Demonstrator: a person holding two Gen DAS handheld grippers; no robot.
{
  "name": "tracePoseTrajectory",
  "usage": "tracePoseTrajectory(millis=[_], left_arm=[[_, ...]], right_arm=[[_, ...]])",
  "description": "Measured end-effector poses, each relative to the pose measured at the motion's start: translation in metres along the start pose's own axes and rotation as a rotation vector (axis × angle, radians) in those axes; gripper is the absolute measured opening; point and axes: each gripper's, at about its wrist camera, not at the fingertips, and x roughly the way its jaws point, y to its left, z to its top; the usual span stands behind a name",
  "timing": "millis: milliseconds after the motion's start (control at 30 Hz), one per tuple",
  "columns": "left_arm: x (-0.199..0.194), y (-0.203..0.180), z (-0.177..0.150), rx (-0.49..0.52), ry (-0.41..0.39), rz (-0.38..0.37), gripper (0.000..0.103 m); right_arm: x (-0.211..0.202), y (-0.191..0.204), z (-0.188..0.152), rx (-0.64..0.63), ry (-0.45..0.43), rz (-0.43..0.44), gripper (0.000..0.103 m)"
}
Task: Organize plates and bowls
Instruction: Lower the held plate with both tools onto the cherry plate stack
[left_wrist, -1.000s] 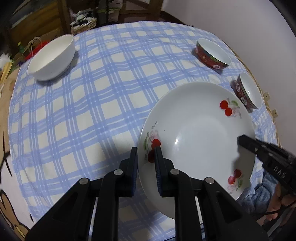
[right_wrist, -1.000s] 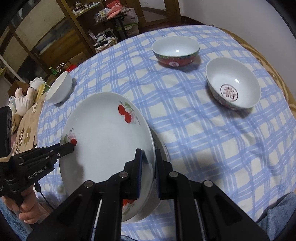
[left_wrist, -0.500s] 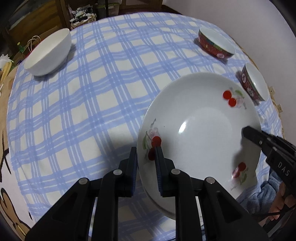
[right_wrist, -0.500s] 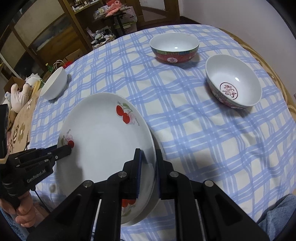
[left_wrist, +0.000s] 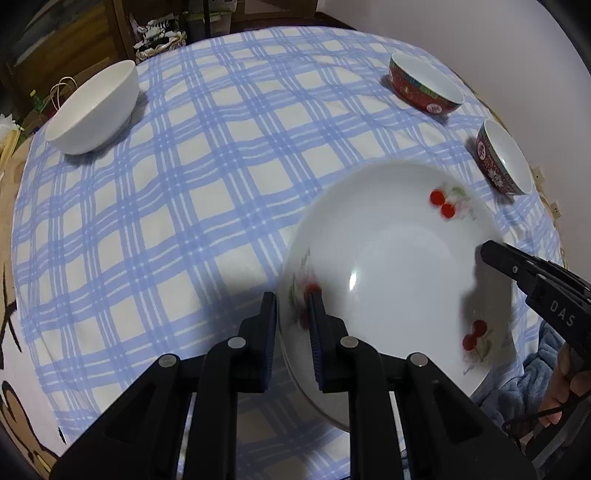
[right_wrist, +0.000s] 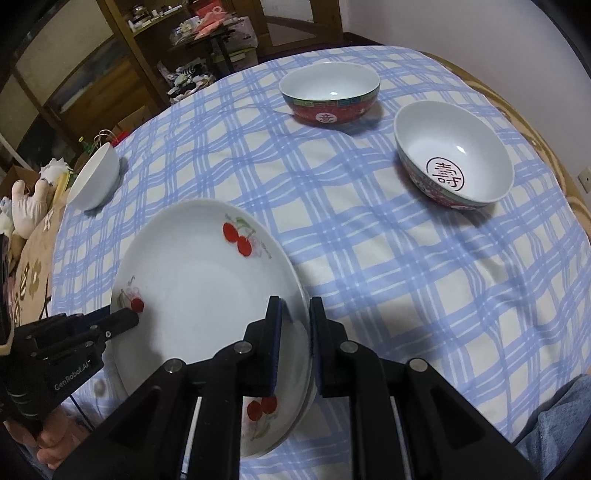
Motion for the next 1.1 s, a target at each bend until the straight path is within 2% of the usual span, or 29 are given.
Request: tracePoseTrajectory(millis=[133,1100], left_arm=[[-0.006,0.004,0.001,-0.004,-0.028,0.018,0.017],[0.008,0.004,0.007,-0.004,0.059,-0.027,0.018]], right_arm=[[0.001,0.004,-0.002,-0.023,0.011,-0.020,0.015],[0.010,0.000,0.010,-0.002,0.045,0.019,0.018]])
